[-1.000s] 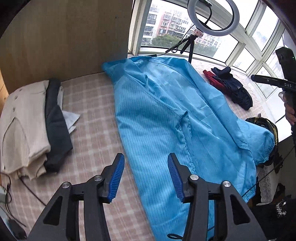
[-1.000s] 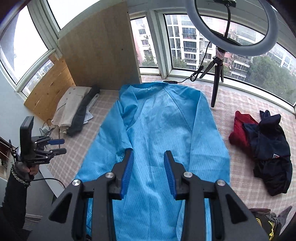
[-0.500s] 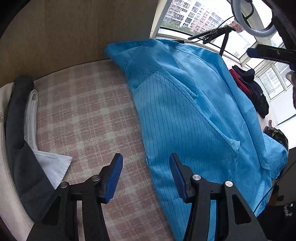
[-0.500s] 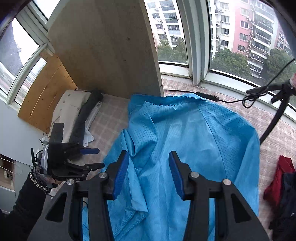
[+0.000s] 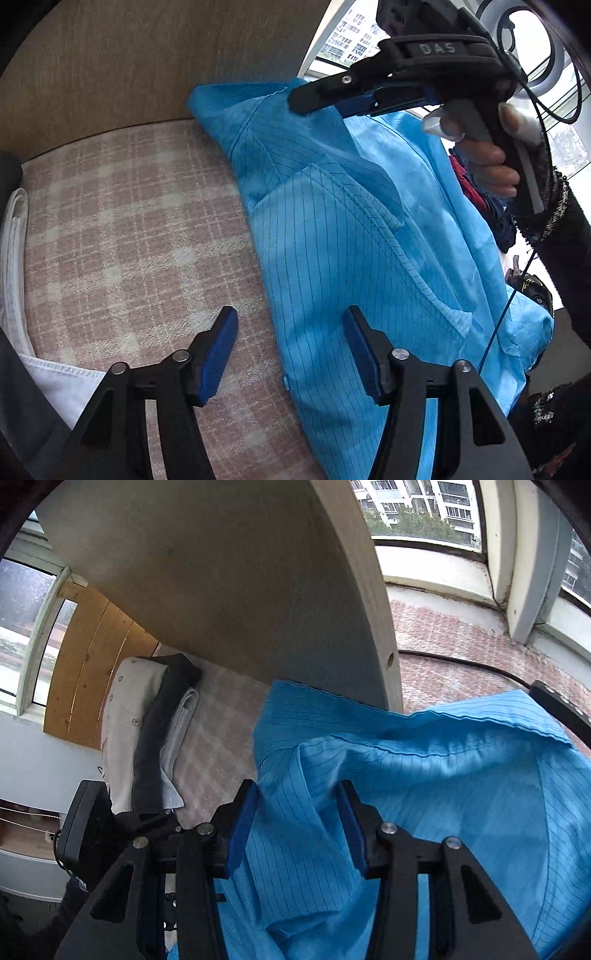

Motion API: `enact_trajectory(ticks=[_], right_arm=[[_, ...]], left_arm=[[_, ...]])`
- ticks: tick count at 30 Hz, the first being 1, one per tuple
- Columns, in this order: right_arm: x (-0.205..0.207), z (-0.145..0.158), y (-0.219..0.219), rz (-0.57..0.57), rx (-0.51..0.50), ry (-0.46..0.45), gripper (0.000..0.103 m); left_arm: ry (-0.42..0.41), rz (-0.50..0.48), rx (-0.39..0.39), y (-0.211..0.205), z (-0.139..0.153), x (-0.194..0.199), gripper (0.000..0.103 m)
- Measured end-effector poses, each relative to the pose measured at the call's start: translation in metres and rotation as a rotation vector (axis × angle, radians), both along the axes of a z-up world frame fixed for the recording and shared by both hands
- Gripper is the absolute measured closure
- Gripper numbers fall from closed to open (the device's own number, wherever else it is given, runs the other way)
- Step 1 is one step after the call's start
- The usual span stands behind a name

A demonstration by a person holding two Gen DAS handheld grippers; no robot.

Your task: Fold clothes

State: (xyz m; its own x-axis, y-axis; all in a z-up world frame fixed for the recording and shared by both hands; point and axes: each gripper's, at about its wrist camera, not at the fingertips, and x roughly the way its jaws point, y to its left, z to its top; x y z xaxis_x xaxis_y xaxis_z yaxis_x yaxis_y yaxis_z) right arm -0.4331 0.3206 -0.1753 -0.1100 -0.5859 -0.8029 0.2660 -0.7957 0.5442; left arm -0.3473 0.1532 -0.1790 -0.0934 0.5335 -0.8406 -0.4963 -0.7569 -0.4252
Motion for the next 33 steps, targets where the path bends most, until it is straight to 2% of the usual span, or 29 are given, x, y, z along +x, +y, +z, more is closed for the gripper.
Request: enact_trajectory(ticks=[1,2,3,5,10,11,13,14,15,16,17,19,23,24,26,28,30,31,33], right_arm=[[0.001,-0.002,0.0,-0.006,-0.021,0.005,0.074],[0.002,-0.003,0.0,-0.014,-0.05,0.01,0.086],[0.003,-0.002,0.002,-0.03,-0.067,0.014,0.098],[0.007,0.005,0.007,-0.073,-0.09,0.038,0.099],[0.024,0.069,0.038,-0.194,-0.22,0.236,0.1],[0.023,0.074,0.038,-0.203,-0.191,0.268,0.1],[0.016,0.071,0.028,-0.194,-0.052,0.316,0.099],[0.012,0.07,0.023,-0.19,0.018,0.339,0.098],[0.008,0.064,0.019,-0.189,0.088,0.338,0.096],[0.004,0.056,0.015,-0.192,0.157,0.32,0.09],[0.0,0.048,0.012,-0.194,0.227,0.301,0.089],[0.003,0.046,0.014,-0.209,0.237,0.292,0.088],[0.039,0.079,0.03,-0.209,0.165,0.405,0.087],[0.048,0.083,0.03,-0.176,0.136,0.408,0.087],[0.059,0.078,0.022,-0.062,0.101,0.352,0.087],[0.063,0.058,0.004,0.047,0.139,0.258,0.093],[0.058,0.028,-0.015,0.121,0.134,0.15,0.093],[0.054,0.013,-0.025,0.156,0.128,0.096,0.093],[0.047,-0.012,-0.042,0.188,0.126,0.047,0.093]], left_arm=[[-0.013,-0.001,0.0,0.001,-0.001,0.0,0.077],[-0.02,0.002,-0.002,0.002,-0.002,0.0,0.091],[-0.013,0.007,-0.003,0.002,0.0,0.002,0.095],[0.019,0.015,0.005,-0.001,0.01,0.009,0.099],[0.147,0.091,0.003,-0.026,0.055,0.037,0.099],[0.174,0.103,-0.011,-0.029,0.06,0.041,0.096],[0.199,0.119,-0.05,-0.03,0.058,0.042,0.093],[0.196,0.132,-0.068,-0.029,0.052,0.039,0.089],[0.186,0.136,-0.09,-0.028,0.045,0.036,0.082],[0.167,0.129,-0.118,-0.025,0.038,0.032,0.079],[0.149,0.123,-0.145,-0.023,0.031,0.028,0.077],[0.128,0.113,-0.187,-0.019,0.021,0.023,0.078],[0.195,0.107,-0.164,-0.019,0.04,0.043,0.077],[0.213,0.098,-0.161,-0.016,0.046,0.048,0.077],[0.225,0.048,-0.103,-0.006,0.055,0.061,0.073],[0.215,-0.012,-0.036,0.012,0.055,0.069,0.072],[0.199,-0.073,0.012,0.038,0.05,0.073,0.072],[0.186,-0.102,0.015,0.05,0.044,0.076,0.072],[0.143,-0.166,0.008,0.071,0.029,0.082,0.072]])
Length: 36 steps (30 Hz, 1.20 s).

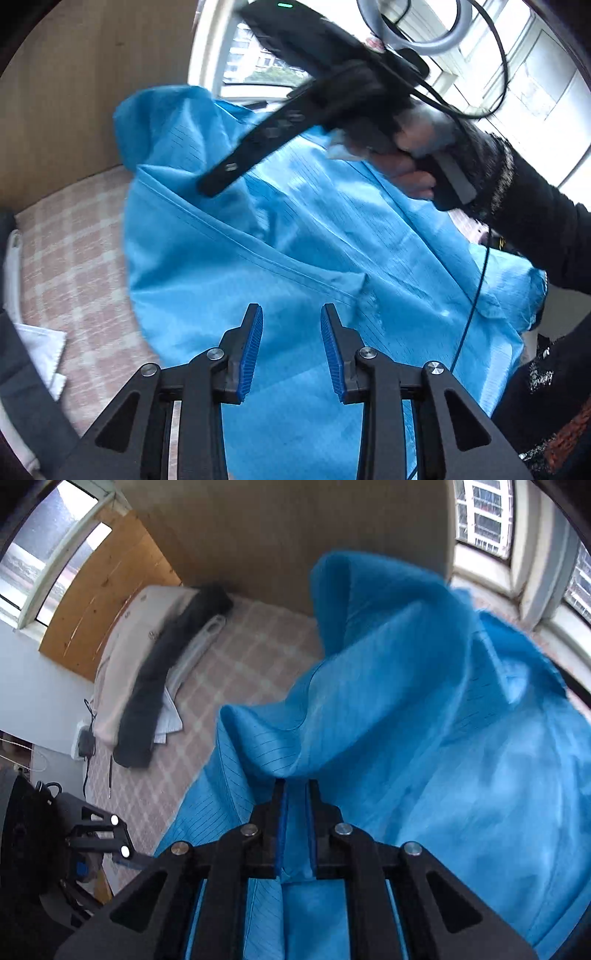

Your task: Fold clothes

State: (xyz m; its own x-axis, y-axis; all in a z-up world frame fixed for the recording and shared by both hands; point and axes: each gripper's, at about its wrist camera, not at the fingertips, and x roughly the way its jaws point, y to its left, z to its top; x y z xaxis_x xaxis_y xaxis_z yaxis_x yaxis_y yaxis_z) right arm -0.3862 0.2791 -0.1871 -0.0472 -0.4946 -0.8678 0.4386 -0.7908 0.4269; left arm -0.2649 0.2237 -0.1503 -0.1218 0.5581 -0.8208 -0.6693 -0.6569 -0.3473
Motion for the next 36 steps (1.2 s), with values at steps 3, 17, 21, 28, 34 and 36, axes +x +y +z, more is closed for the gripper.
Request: enact_trajectory(ticks=[3,17,21,28,34,36], right_arm=[[-0.022,-0.012,-0.006,-0.076,-0.041,0.036,0.093],[-0.017,0.019,0.055,-0.171,-0.123,0.086,0.091],[-0.024,0.007,0.051,-0.169,-0.123,0.059,0.091],[-0.016,0.003,0.041,-0.088,-0.154,0.036,0.091],[-0.023,-0.005,0.014,-0.046,-0.237,0.012,0.091],[-0.035,-0.008,0.014,-0.12,-0.26,0.029,0.091]], left_arm=[[-0.077,-0.088,-0.047,0.024,-0.029,0.014,0.072],[0.071,0.362,-0.064,-0.023,0.033,-0.103,0.046],[0.126,0.378,-0.216,0.002,0.015,-0.137,0.063],[0.055,0.371,-0.123,-0.015,0.006,-0.134,0.101],[0.097,0.332,-0.017,-0.027,0.047,-0.108,0.101],[0.104,0.322,0.002,-0.026,0.047,-0.105,0.101]])
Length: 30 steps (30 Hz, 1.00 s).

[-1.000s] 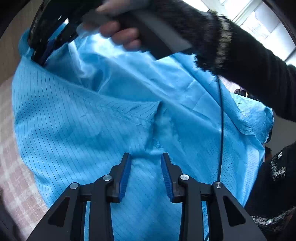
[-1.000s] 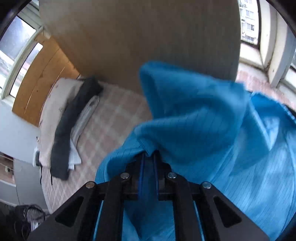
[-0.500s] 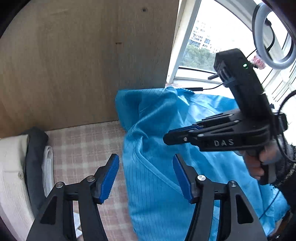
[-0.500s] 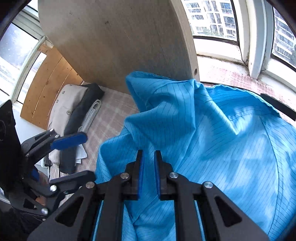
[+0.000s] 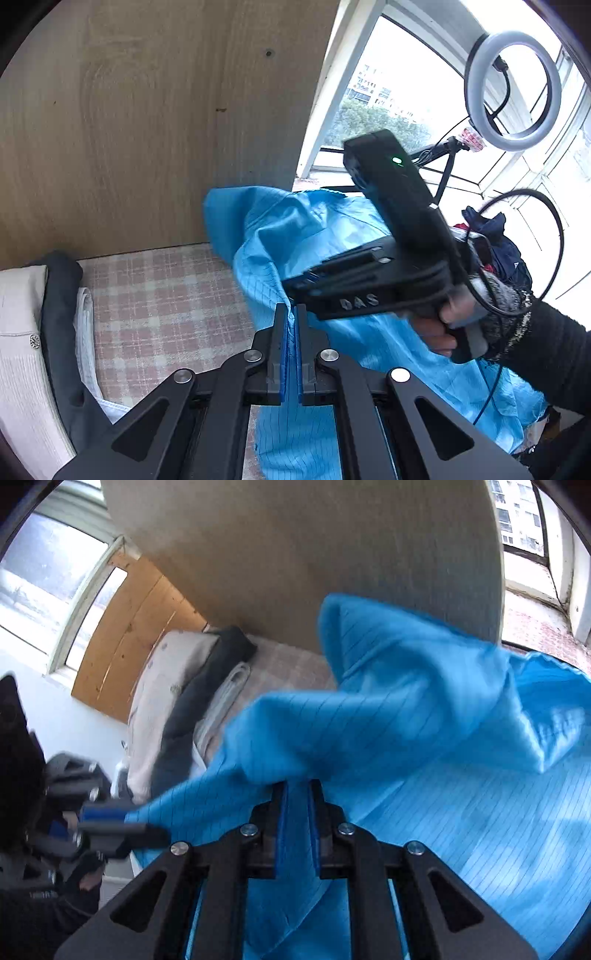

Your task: Fold clothes

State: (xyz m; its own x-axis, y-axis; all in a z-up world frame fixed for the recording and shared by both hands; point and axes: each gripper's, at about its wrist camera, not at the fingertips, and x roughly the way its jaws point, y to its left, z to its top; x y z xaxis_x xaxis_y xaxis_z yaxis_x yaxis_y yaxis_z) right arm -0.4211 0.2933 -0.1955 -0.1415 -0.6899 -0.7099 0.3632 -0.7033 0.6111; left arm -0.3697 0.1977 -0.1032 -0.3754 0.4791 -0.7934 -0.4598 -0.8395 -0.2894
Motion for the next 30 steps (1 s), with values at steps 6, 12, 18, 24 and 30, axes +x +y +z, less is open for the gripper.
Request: enact_trajectory(ticks=[6,12,18,24,30], right_arm=[[-0.021,-0.014,0.018,-0.145,0.09,-0.023,0.092],[-0.016,0.022,0.056,-0.201,0.062,0.047,0.091],[0.001,0.037,0.022,-0.051,-0.044,0.004,0.084],[-0.008,0.016,-0.001,-0.035,0.027,-0.093,0.077],[-0.034,-0.002,0.007,-0.145,0.355,0.089,0.091]], left_arm=[[-0.09,0.0,-0.088,0.002,-0.041,-0.008,0.096],[0.01,0.064,-0.031,-0.04,-0.007,0.034,0.067],[-0.059,-0.047,-0.008,-0.017,-0.043,0.052,0.068],[-0.128,-0.138,0.027,0.021,-0.087,0.061,0.067],[-0.169,-0.196,0.073,0.018,-0.083,0.082,0.067]])
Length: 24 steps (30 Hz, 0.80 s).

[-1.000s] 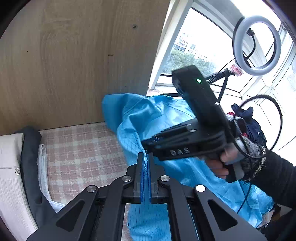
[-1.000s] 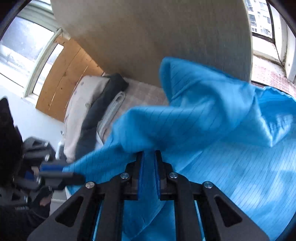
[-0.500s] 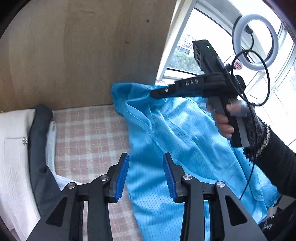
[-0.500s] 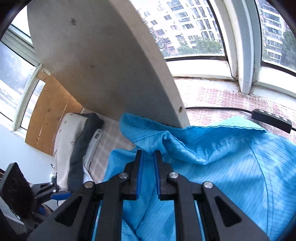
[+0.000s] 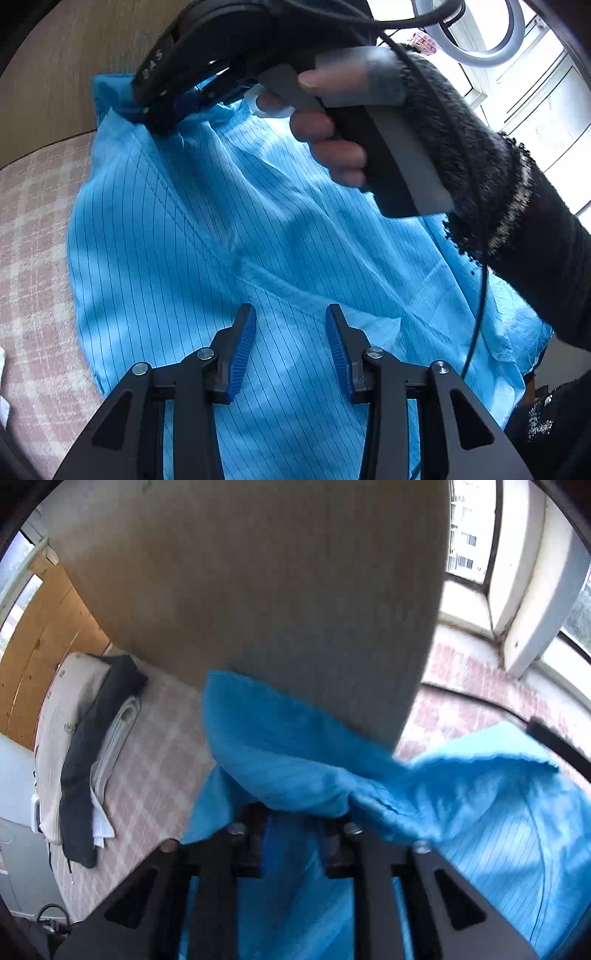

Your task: Fold clothes

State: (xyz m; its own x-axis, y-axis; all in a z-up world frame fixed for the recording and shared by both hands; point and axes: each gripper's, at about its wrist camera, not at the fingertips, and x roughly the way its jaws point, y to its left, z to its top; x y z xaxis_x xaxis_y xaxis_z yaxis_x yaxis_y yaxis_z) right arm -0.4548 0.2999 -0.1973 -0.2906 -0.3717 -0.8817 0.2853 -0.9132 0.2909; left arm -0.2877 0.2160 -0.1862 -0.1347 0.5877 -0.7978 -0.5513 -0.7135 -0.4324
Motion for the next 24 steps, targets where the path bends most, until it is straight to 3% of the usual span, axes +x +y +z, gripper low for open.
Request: enact_trajectory(ticks=[4,8,9,11,13,16,20,24], right_arm=[[0.028,0.034,0.014,0.012,-0.077,0.091,0.088],[0.063,0.048,-0.013,0.224,-0.266,-0.009,0.088],[0.07,0.046,-0.024,0.284,-0.276,-0.039,0.087],[0.077,0.029,-0.046,0.348,-0.174,-0.068,0.087],[0.068,0.006,-0.053,0.314,-0.018,-0.047,0.087],[0.047,0.004,-0.023,0.135,0.028,-0.048,0.095],[0.081,0.081,0.042,0.015,-0.107,0.033,0.09],[0.16,0.156,0.125,-0.115,-0.182,0.119,0.077]], left_arm=[[0.002,0.064,0.042,-0.034,0.021,0.02,0.067],[0.009,0.074,0.042,-0.051,0.033,0.04,0.067],[-0.003,0.064,0.053,-0.048,0.031,0.045,0.067],[-0.045,0.041,0.089,-0.034,0.024,0.05,0.067],[-0.086,0.012,0.118,-0.021,0.017,0.058,0.067],[-0.097,-0.042,0.089,0.005,0.001,0.079,0.067],[-0.083,-0.093,0.093,0.011,0.02,0.103,0.066],[-0.007,-0.027,0.1,-0.015,0.055,0.12,0.066]])
